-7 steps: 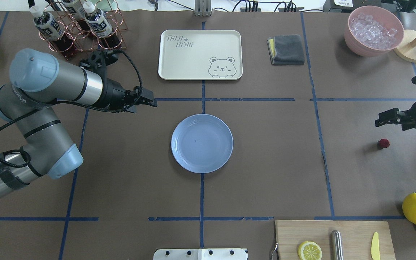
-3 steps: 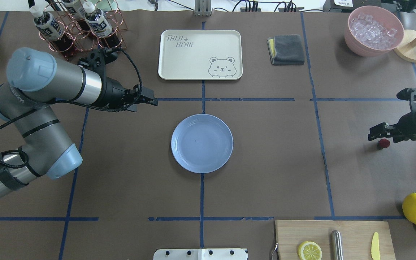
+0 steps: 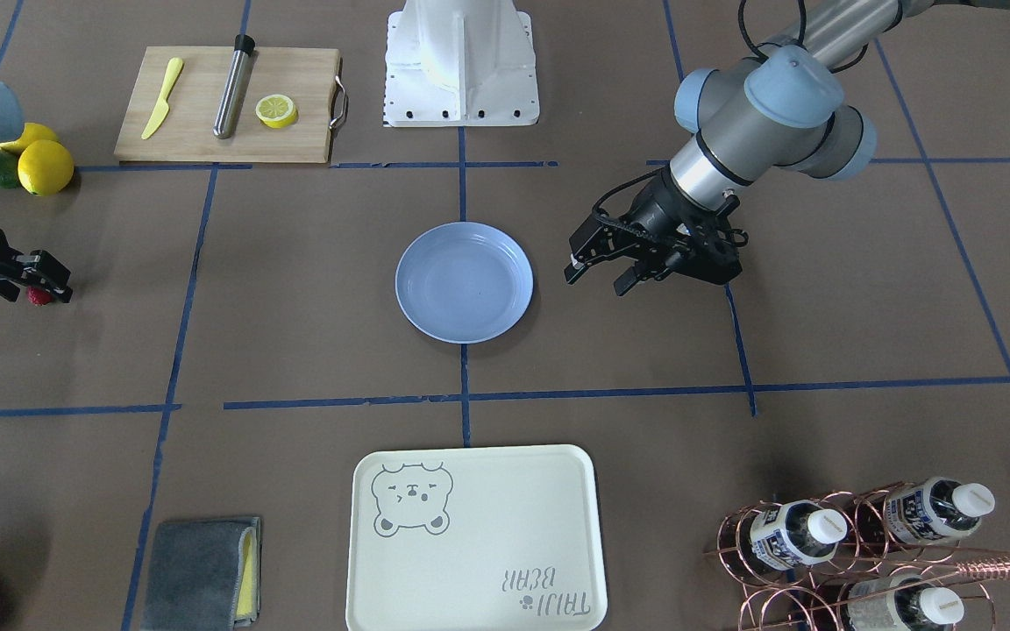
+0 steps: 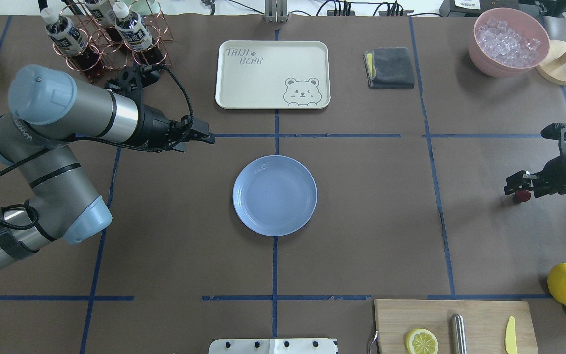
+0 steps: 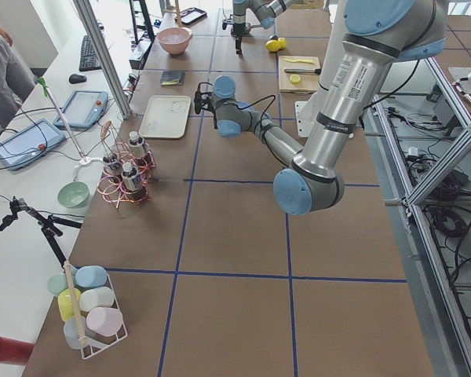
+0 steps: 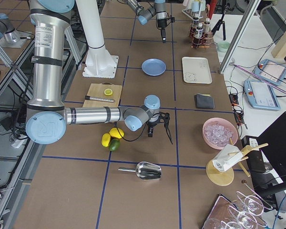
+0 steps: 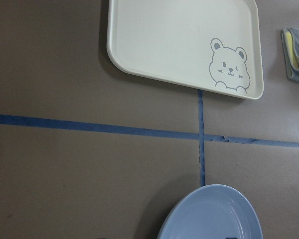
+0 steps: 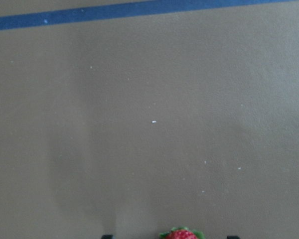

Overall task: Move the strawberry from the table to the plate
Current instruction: 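Release the plate and lift the left gripper while the right gripper reaches toward the strawberry, then close the right gripper on the red strawberry, then carry the strawberry with the right gripper over the plate while the left arm withdraws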

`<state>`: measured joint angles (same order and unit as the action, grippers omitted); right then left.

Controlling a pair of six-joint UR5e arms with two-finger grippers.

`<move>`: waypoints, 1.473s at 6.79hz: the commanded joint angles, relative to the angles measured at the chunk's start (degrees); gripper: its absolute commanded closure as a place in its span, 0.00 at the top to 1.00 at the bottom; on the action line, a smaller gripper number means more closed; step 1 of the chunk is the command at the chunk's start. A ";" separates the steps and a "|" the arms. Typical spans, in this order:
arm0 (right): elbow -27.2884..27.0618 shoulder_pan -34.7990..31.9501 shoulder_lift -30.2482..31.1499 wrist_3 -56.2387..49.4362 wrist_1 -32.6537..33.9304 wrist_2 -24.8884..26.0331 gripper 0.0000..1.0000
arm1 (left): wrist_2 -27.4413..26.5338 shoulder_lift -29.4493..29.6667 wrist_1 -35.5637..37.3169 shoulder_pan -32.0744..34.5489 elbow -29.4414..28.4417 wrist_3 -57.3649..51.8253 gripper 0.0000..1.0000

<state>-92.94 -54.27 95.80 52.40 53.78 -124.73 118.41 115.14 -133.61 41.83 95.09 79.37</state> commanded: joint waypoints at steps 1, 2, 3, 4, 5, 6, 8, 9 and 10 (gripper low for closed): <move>0.04 0.13 0.44 -0.02 0.00 -0.08 0.77 | -0.02 0.00 -0.07 0.00 0.00 0.00 0.84; 0.04 0.13 0.52 0.07 0.00 -0.08 0.68 | -0.02 0.00 -0.07 0.00 0.09 0.00 0.84; 0.04 0.13 0.52 0.07 0.00 -0.17 0.43 | -0.02 0.00 -0.07 0.09 0.09 0.00 0.84; 0.04 0.13 0.44 0.07 0.00 -0.17 0.16 | -0.02 0.00 -0.07 0.09 0.09 0.00 0.84; -0.22 0.13 0.26 0.07 0.00 -0.60 0.00 | -0.02 -0.09 -0.07 0.09 0.44 0.00 0.84; -0.83 0.13 -0.35 0.24 0.00 -0.78 0.00 | -0.02 -0.01 -0.07 0.18 0.62 0.00 0.84; -3.55 1.78 -8.46 15.06 0.61 -1.57 0.00 | 0.77 -0.70 0.19 1.31 2.28 -0.35 0.83; -3.74 5.54 -14.88 26.58 0.79 -0.96 0.00 | 2.51 -2.36 0.20 2.63 2.99 -2.00 0.83; -3.82 7.58 -20.08 34.62 0.80 -0.61 0.00 | 2.70 -4.12 0.20 3.60 3.08 -7.76 0.83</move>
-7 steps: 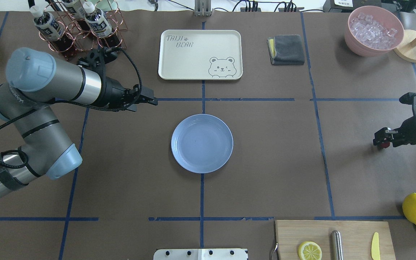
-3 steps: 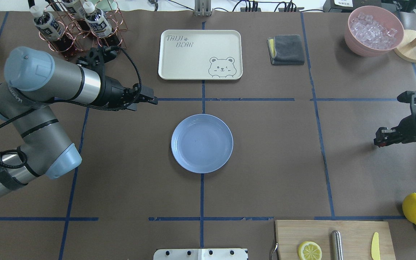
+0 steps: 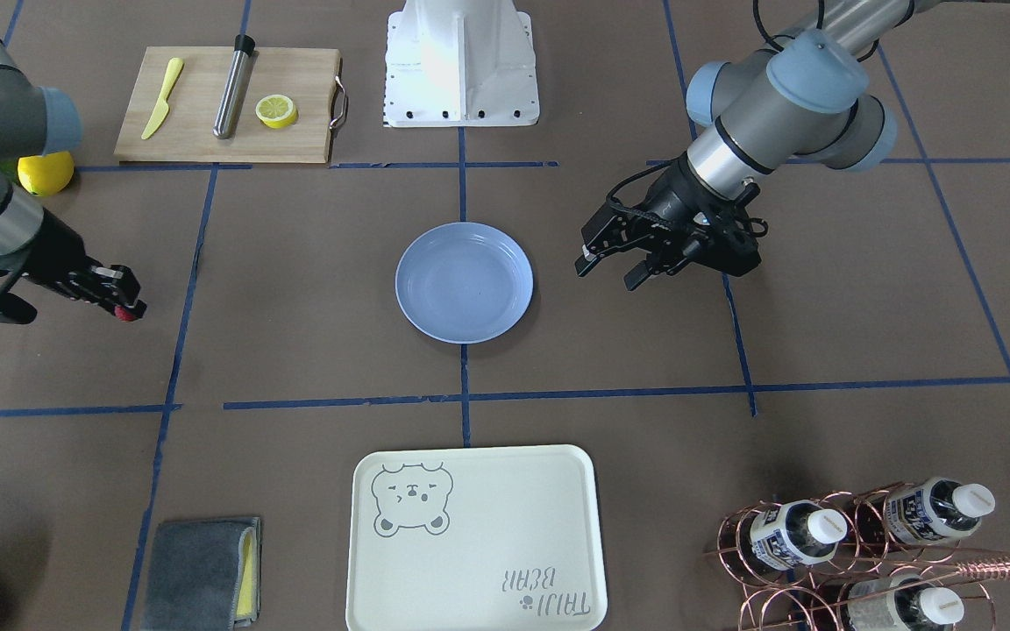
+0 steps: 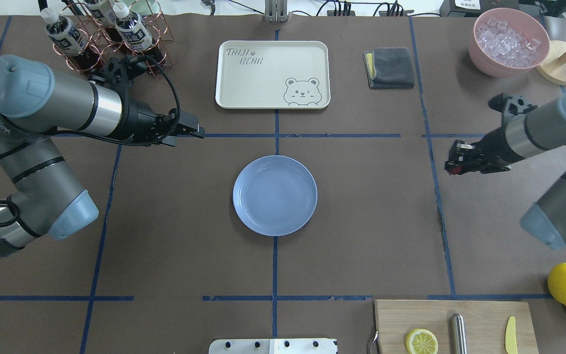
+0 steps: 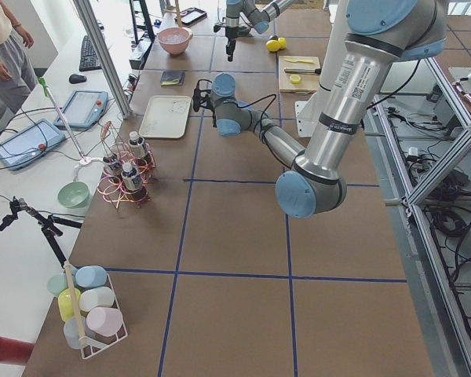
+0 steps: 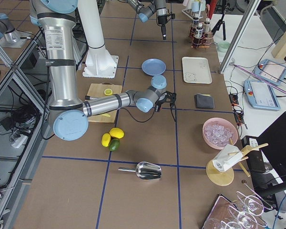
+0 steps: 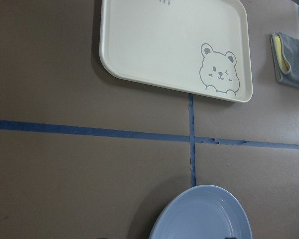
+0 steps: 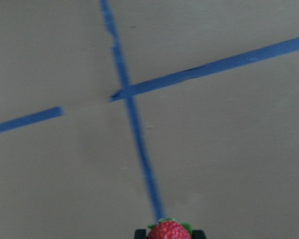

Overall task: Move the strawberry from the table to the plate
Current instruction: 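Carry the strawberry with the right gripper over the plate while the left arm withdraws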

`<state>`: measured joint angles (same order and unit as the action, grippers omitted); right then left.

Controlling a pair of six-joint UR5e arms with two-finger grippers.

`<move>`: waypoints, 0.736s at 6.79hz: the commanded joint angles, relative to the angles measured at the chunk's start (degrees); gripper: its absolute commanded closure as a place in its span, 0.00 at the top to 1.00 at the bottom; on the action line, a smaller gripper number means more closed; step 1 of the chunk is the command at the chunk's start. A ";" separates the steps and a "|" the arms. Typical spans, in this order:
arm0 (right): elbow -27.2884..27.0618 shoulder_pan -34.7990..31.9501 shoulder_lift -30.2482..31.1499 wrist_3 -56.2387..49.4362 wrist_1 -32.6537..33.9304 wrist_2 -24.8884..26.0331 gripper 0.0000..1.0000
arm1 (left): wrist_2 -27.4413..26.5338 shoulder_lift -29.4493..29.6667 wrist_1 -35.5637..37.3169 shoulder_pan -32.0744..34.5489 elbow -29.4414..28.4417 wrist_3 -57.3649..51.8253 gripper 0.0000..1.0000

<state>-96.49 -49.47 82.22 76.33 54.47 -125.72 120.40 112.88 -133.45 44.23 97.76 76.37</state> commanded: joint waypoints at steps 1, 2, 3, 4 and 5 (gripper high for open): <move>-0.54 5.59 -10.63 17.30 0.20 0.91 0.00 | 0.72 -3.62 0.03 2.69 0.33 -9.96 0.83; -0.54 10.31 -14.85 21.19 0.98 5.35 0.00 | 0.72 -6.59 0.03 4.71 0.41 -15.93 0.83; -0.63 12.54 -21.16 21.93 9.52 9.31 0.00 | 0.72 -9.93 0.03 6.56 0.41 -23.03 0.83; -0.55 14.21 -26.00 22.02 17.17 10.05 0.00 | 0.80 -13.09 -0.06 8.92 0.41 -29.54 0.83; 0.15 16.84 -28.66 21.94 20.73 13.45 0.00 | 1.85 -15.73 -0.06 11.82 0.50 -35.53 0.83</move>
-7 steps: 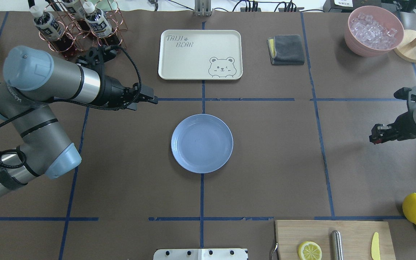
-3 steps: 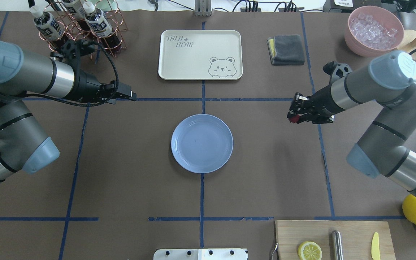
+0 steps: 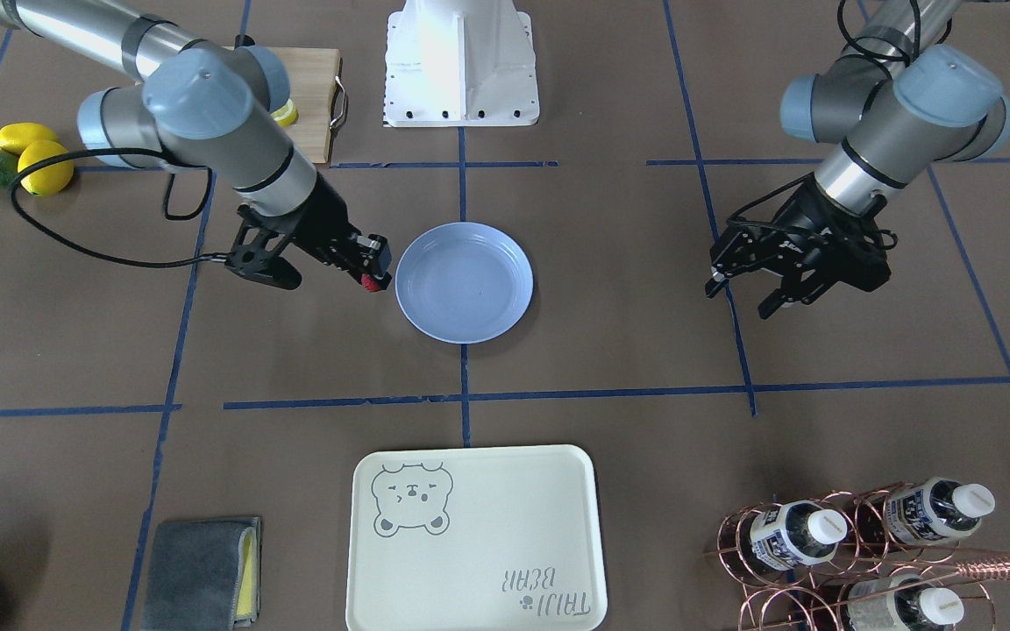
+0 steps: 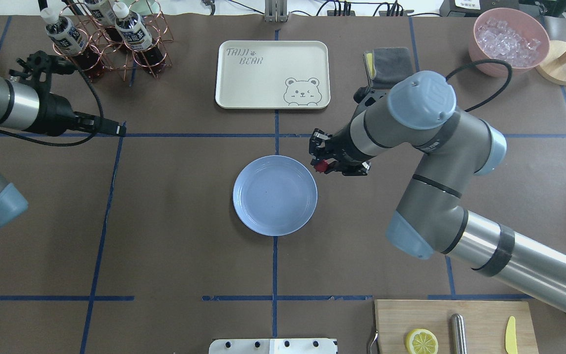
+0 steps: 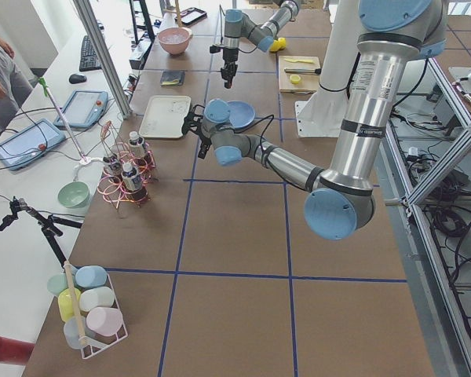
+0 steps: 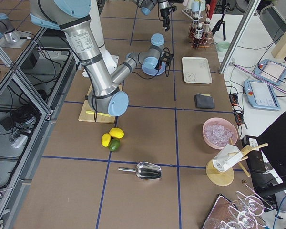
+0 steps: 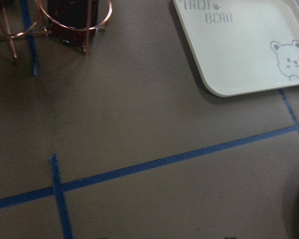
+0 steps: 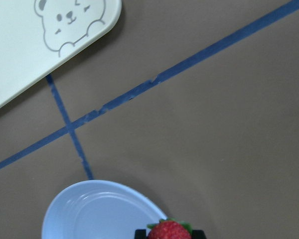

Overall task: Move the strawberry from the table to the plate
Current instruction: 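Carry the strawberry with the right gripper over the plate while the left arm withdraws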

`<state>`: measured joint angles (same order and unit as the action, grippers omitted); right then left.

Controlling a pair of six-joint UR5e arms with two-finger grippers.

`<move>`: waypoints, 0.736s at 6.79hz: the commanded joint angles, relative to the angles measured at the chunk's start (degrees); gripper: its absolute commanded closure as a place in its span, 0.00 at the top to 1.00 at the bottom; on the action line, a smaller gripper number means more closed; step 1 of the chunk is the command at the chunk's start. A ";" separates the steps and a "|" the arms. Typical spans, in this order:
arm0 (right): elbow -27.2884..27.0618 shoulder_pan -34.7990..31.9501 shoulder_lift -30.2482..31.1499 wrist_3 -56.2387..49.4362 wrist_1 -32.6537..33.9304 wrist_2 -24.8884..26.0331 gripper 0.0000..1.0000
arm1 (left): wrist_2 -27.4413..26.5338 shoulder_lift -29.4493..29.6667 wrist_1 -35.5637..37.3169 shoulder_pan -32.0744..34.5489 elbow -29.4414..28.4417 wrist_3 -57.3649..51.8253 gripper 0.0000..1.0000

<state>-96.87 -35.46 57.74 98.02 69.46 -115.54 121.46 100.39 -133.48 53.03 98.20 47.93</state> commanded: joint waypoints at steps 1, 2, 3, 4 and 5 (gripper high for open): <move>3.41 4.94 -7.52 0.16 9.42 6.87 0.00 | 1.75 -5.44 -0.12 5.65 0.06 -10.63 0.83; 10.84 6.35 -12.86 0.24 9.72 8.82 0.00 | 1.76 -6.25 -0.20 6.29 0.06 -12.06 0.83; 14.48 7.41 -14.66 0.07 9.64 9.88 0.00 | 1.76 -6.17 -0.21 6.12 -0.11 -11.99 0.84; 14.78 8.73 -14.06 -0.02 9.72 10.07 0.00 | 1.85 -6.17 -0.21 6.12 -0.11 -11.99 0.84; 14.78 9.43 -14.06 0.07 9.81 10.59 0.00 | 1.85 -6.17 -0.21 6.12 -0.11 -11.99 0.84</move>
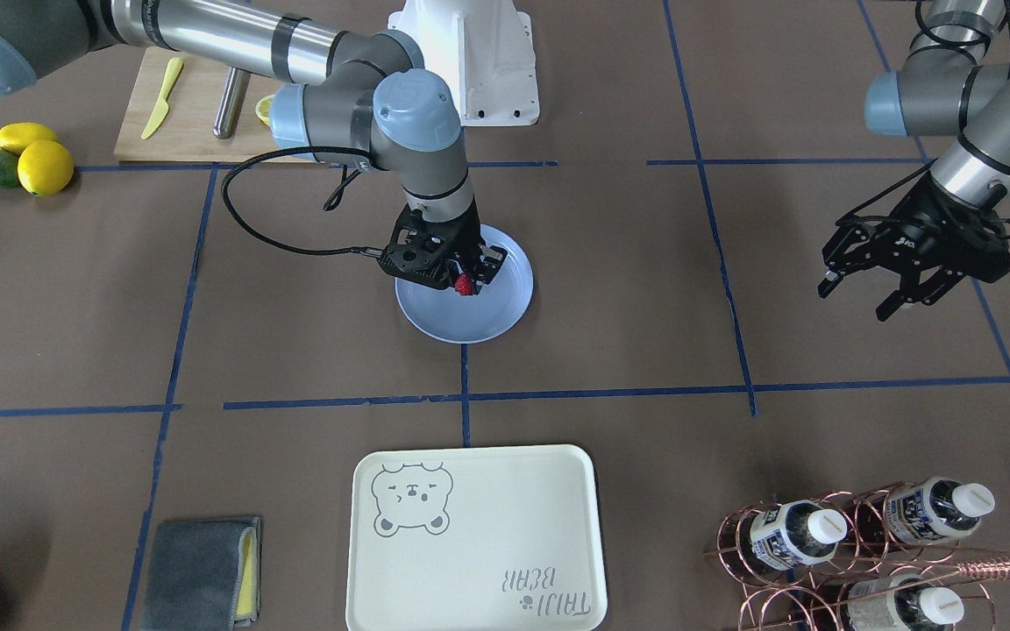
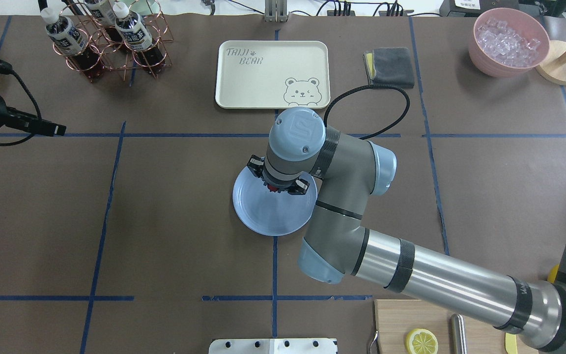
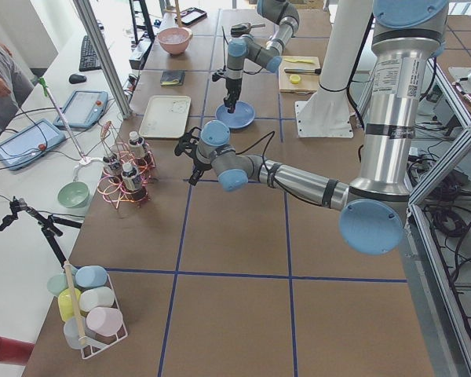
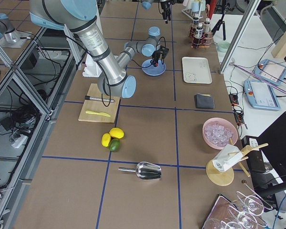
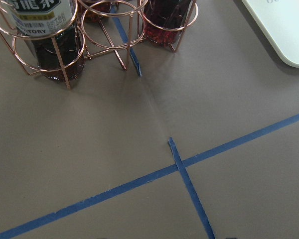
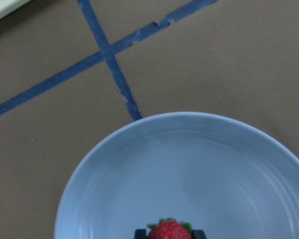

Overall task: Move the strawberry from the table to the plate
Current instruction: 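Carry the strawberry with the right gripper over the plate while the left arm withdraws, then lower the strawberry onto the plate and open the right gripper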

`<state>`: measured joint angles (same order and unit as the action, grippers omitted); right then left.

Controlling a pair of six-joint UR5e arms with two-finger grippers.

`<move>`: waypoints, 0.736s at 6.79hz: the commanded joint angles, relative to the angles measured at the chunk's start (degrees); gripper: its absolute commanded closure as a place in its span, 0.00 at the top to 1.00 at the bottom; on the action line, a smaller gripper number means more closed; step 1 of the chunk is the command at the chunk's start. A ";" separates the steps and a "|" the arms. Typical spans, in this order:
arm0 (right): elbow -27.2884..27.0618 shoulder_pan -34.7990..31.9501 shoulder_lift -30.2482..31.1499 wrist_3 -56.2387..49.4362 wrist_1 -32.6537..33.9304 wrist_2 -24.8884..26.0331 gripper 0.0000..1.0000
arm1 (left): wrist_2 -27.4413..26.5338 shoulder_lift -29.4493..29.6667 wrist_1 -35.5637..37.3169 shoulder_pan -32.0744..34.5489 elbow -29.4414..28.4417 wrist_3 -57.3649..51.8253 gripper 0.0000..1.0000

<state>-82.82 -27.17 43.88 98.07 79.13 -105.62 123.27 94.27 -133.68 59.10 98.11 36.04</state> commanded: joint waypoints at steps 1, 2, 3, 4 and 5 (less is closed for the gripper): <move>1.60 1.41 -0.38 0.02 0.14 0.76 0.00 | 0.04 -0.05 -0.09 0.05 -0.11 -0.09 0.84; 2.30 1.50 -0.47 -0.07 0.14 0.76 0.00 | 0.04 0.04 -0.09 0.05 -0.12 -0.09 0.84; 2.31 1.41 -0.47 -0.16 0.40 0.76 0.00 | 0.13 0.04 -0.09 0.05 -0.12 0.00 0.84; 2.22 1.33 -0.73 -0.24 0.93 0.85 0.00 | 0.04 0.04 -0.18 0.05 -0.12 0.00 0.84; 2.22 1.33 -0.90 -0.33 1.20 1.98 0.00 | 0.13 0.04 -0.18 0.05 0.06 0.26 0.84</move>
<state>-80.61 -25.80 43.21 97.84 79.94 -104.52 123.35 94.30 -133.83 59.15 98.04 36.09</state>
